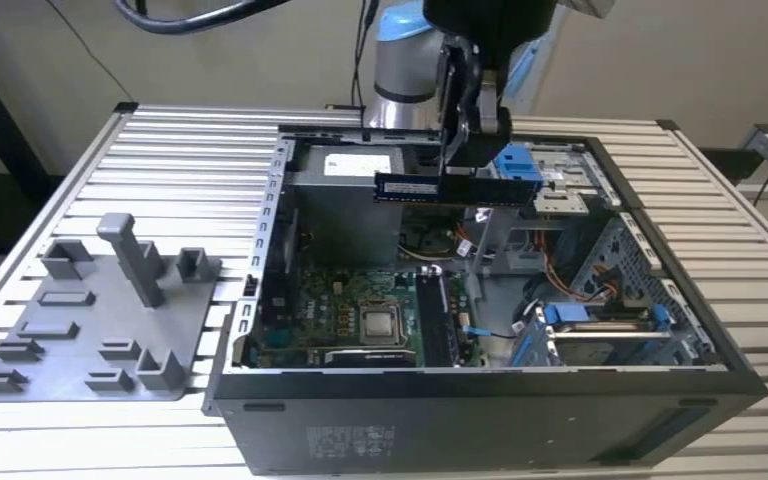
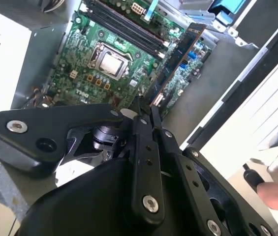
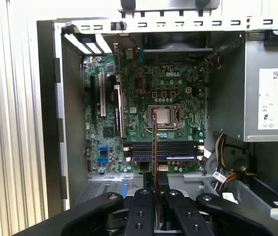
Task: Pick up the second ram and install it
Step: 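Pick up the second ram and move it above second insertion slot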
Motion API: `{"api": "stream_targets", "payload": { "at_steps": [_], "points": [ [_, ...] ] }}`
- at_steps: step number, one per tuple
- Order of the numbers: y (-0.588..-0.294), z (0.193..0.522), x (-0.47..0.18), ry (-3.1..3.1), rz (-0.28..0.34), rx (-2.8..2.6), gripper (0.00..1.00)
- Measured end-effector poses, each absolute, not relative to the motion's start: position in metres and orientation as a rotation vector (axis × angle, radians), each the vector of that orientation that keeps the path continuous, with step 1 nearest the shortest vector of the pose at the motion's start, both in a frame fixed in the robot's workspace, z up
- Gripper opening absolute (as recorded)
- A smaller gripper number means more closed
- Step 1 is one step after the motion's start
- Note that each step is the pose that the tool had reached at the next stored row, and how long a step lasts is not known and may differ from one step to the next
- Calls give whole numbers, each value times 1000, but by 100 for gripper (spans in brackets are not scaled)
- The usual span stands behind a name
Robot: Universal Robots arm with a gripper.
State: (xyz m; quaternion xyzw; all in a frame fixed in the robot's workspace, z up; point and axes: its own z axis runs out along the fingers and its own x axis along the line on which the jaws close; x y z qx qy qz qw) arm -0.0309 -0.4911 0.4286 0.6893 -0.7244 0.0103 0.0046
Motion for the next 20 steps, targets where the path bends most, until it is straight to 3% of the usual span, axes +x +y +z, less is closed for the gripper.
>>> {"api": "stream_targets", "payload": {
  "at_steps": [20],
  "points": [
    [-491, 429, 1, -2269, 32, 2159, 14]
  ]
}}
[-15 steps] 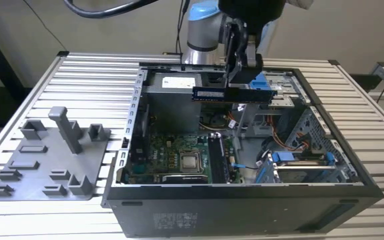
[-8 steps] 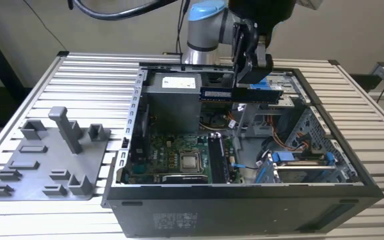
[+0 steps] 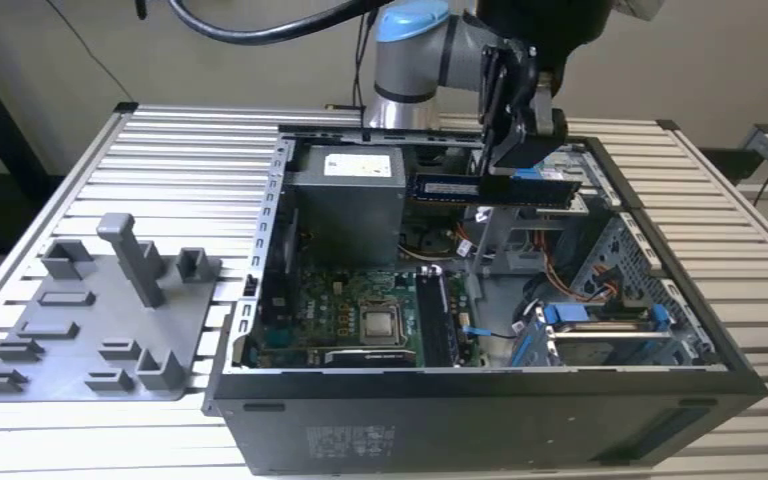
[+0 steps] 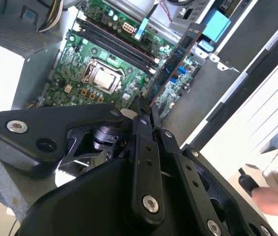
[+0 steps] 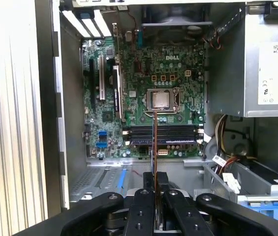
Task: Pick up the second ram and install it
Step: 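Pick up the second ram and move it above second insertion slot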
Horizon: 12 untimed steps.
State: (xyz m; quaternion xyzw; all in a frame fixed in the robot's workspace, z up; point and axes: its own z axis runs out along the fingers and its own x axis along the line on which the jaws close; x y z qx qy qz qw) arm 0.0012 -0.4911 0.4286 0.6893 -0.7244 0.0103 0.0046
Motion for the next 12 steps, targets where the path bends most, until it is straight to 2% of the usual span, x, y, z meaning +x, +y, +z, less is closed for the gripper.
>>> {"api": "stream_targets", "payload": {
  "at_steps": [6, 12],
  "points": [
    [-491, 429, 2, -2269, 32, 2159, 14],
    [-478, 428, 2, -2270, 32, 2158, 14]
  ]
}}
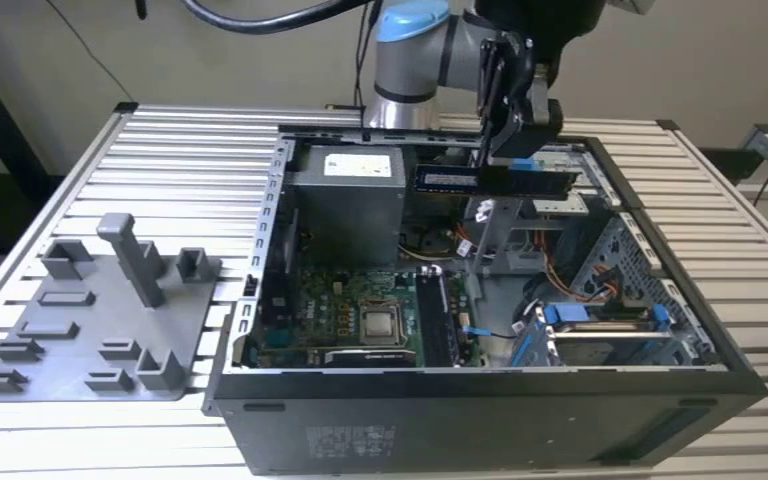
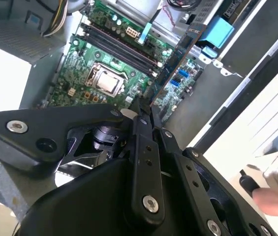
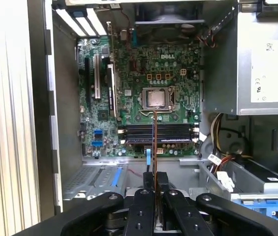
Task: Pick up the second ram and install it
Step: 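Pick up the second ram and move it above second insertion slot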
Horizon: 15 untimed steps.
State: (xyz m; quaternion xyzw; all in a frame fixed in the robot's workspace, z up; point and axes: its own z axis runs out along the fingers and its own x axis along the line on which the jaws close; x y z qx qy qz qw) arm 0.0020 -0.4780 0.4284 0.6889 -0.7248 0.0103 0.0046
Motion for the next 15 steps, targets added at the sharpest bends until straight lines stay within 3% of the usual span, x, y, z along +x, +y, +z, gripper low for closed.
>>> {"api": "stream_targets", "payload": {
  "at_steps": [15],
  "points": [
    [-432, 428, 2, -2271, 32, 2157, 14]
  ]
}}
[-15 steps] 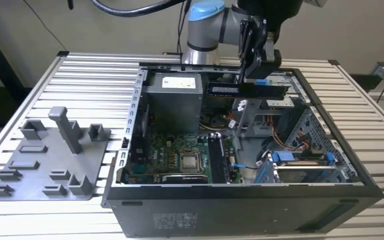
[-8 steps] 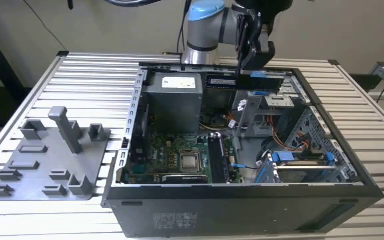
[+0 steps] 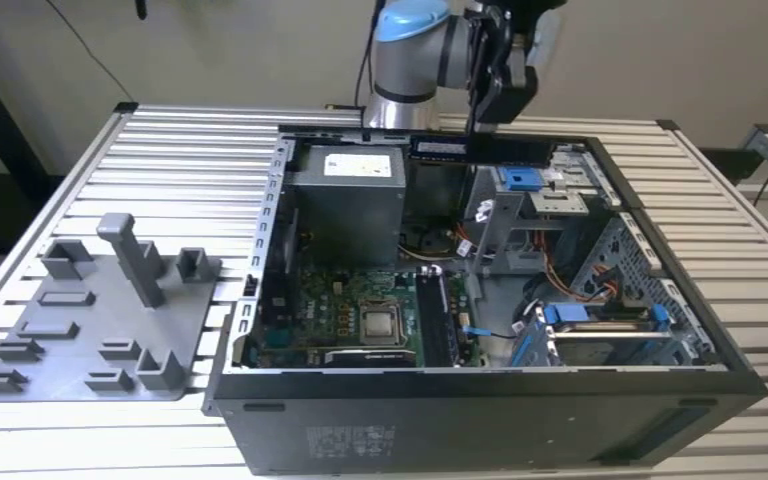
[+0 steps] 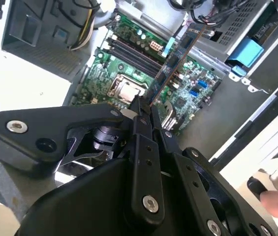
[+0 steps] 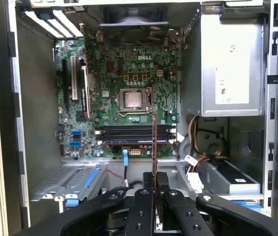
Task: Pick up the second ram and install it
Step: 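Pick up the second ram and move it above second insertion slot, then insert the second ram into the second slot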
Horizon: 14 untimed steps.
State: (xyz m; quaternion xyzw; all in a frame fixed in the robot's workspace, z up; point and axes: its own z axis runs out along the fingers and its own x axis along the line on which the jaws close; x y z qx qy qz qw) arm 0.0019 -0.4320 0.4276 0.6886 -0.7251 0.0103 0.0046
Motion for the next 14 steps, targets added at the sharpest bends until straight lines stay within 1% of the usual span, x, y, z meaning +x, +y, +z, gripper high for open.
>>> {"api": "stream_targets", "payload": {
  "at_steps": [7, 14],
  "points": [
    [-415, 427, 2, -2272, 32, 2156, 14],
    [-413, 427, 2, -2274, 32, 2154, 14]
  ]
}}
